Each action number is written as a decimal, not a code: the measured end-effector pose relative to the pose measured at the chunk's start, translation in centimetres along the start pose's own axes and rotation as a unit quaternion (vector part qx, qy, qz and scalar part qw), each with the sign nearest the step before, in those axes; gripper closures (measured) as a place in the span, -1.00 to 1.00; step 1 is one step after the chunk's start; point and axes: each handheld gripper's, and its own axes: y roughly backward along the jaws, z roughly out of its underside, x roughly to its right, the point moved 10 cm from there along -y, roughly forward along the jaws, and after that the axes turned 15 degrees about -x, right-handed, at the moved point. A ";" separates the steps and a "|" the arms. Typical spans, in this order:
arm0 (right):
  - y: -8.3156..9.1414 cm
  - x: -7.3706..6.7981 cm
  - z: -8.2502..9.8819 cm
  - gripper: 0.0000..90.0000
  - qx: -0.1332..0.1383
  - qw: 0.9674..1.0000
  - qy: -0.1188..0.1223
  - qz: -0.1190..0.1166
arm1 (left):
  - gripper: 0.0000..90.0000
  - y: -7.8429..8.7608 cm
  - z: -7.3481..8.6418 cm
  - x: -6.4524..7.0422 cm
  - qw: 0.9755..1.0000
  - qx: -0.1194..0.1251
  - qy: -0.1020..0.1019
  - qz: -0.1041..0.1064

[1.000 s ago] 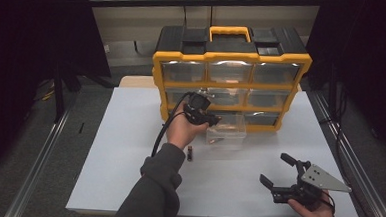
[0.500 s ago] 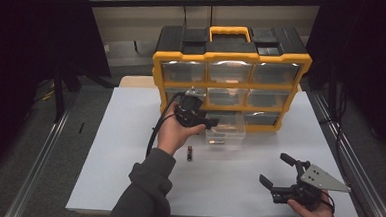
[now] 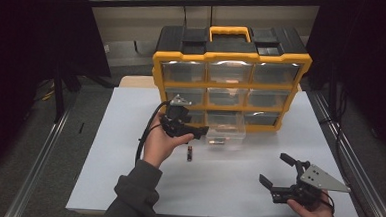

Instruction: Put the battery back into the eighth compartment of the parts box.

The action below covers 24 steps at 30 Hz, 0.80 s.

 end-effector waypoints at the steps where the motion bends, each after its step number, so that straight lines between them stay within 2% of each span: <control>1: 0.0 0.0 0.0 -0.96 0.000 1.000 0.000 0.000 | -0.49 0.0 0.2 -0.2 1.000 -0.005 -0.002 -0.003; 7: 0.0 -0.1 0.0 -0.96 0.000 1.000 0.001 -0.001 | -0.53 -0.4 1.5 -0.4 1.000 -0.006 0.007 -0.006; 9: 0.0 0.0 0.0 -0.96 0.000 1.000 0.000 -0.001 | -0.54 -0.8 1.8 -0.4 1.000 -0.001 0.022 -0.003; 10: 0.0 0.0 0.0 -0.96 0.000 1.000 0.000 -0.001 | -0.55 -0.9 2.1 -0.6 1.000 -0.008 0.021 -0.005; 12: 0.0 0.0 0.0 -0.96 0.001 1.000 -0.001 0.000 | -0.55 -1.2 2.4 -0.7 1.000 -0.001 0.030 -0.005; 13: 0.0 -0.1 0.0 -0.96 0.000 1.000 0.001 -0.002 | -0.56 -1.2 2.6 -0.8 1.000 -0.008 0.026 -0.006; 15: 0.0 -0.1 0.0 -0.96 0.000 1.000 -0.001 -0.001 | -0.55 -1.4 2.9 -0.7 0.999 -0.009 0.036 -0.005; 17: 0.0 0.0 0.0 -0.96 0.001 1.000 -0.003 0.000 | -0.56 -1.5 3.3 -0.7 0.999 -0.012 0.031 -0.005; 18: 0.0 0.0 0.0 -0.96 0.001 1.000 -0.002 0.000 | -0.56 -1.7 3.4 -0.7 0.999 -0.010 0.036 -0.009; 19: 0.0 -0.1 0.0 -0.96 0.001 1.000 -0.001 -0.001 | -0.56 -1.7 3.6 -0.7 0.999 -0.011 0.031 -0.008; 21: 0.0 -0.1 0.0 -0.96 0.000 1.000 0.000 -0.002 | -0.55 -1.8 4.0 -0.7 0.999 -0.021 0.031 -0.007; 23: 0.0 -0.1 0.0 -0.96 0.001 1.000 -0.001 -0.001 | -0.54 -2.1 4.1 -0.8 0.999 -0.016 0.041 -0.007; 24: 0.0 -0.1 0.0 -0.96 0.001 1.000 -0.001 -0.002 | -0.54 -2.1 4.3 -0.8 0.999 -0.021 0.037 -0.008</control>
